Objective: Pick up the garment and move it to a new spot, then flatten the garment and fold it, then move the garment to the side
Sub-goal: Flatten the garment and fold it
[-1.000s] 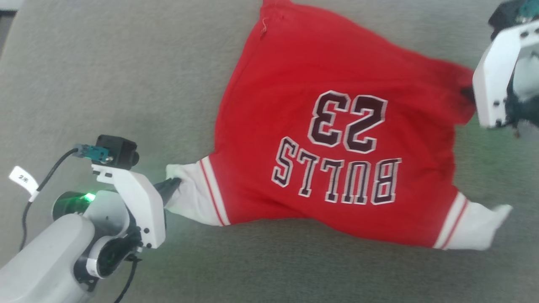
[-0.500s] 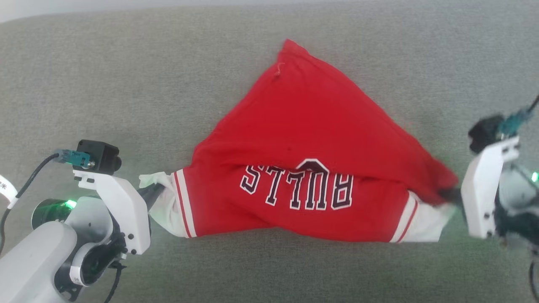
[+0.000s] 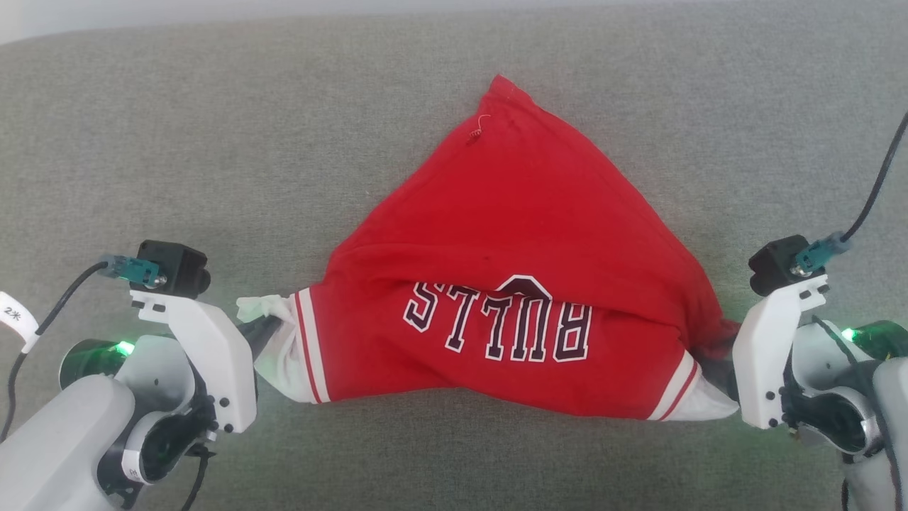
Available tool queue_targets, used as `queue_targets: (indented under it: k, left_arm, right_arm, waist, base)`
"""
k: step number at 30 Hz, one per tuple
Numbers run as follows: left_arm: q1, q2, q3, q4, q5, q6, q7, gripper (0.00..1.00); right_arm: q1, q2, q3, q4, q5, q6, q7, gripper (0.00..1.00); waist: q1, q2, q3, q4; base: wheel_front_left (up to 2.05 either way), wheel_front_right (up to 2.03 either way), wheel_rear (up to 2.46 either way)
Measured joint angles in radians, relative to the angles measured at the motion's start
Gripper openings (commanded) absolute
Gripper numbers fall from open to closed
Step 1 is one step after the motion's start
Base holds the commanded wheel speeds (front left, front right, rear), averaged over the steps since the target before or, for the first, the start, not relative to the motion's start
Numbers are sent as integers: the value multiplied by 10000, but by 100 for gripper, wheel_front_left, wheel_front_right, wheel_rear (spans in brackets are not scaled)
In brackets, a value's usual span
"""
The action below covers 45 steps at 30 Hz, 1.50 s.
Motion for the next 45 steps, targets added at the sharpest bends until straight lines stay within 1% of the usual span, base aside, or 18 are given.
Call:
queue_targets:
  k: [5, 11, 14, 18, 21, 26, 31, 35, 39, 45]
  left_arm:
    - [38, -81, -29, 46, -42, -40, -44, 0]
    - [119, -211, -113, 36, -84, -96, -63, 0]
    - [107, -278, -173, 29, -84, -173, -77, 0]
    - [-95, -527, -305, 73, -71, -305, -42, 0]
    - [-322, -736, -443, 188, 2, -462, 0, 0]
    - [-754, -1275, -700, 472, 127, -717, 4, 0]
    - [-1078, -1712, -915, 807, 226, -997, -17, 0]
    - [-1340, -2052, -1037, 1068, 268, -1231, -96, 0]
    - [-1565, -2362, -1143, 1354, 299, -1446, -182, 0]
    - [-1726, -2683, -1223, 1806, 301, -1695, -341, 0]
  right_arm:
    - [56, -217, -313, -848, 61, -15, -69, 100]
    - [-81, -211, -606, -2199, 6, -15, -90, 100]
    - [-543, -153, -602, -2374, -48, -15, -242, 100]
    - [-1391, -224, -165, -2157, -244, -15, -508, 100]
    - [-2195, -399, 293, -1616, -314, -15, -805, 100]
    - [-3556, -869, 1289, -316, -339, -15, -1248, 100]
    - [-5015, -1266, 2140, 1325, -94, -13, -1689, 100]
    - [-6047, -1584, 2803, 2640, 42, -13, -1831, 100]
    - [-6869, -1885, 3565, 3762, 362, -13, -1764, 100]
    - [-7472, -1981, 4892, 4869, 1156, -17, -1152, 100]
  waist:
    - [0, 0, -155, 64]
    - [0, 0, -283, 250]
    - [0, 0, -270, 416]
    - [0, 0, -197, 763]
    - [0, 0, -103, 1099]
    - [0, 0, 87, 1781]
    - [0, 0, 357, 2452]
    - [0, 0, 616, 2954]
    - [0, 0, 915, 3397]
    - [0, 0, 1325, 3797]
  base:
    - [0, 0, 0]
    - [0, 0, 0]
    - [0, 0, 0]
    - [0, 0, 0]
    - [0, 0, 0]
    - [0, 0, 0]
    - [0, 0, 0]
    - [0, 0, 0]
    - [0, 0, 0]
    - [0, 0, 0]
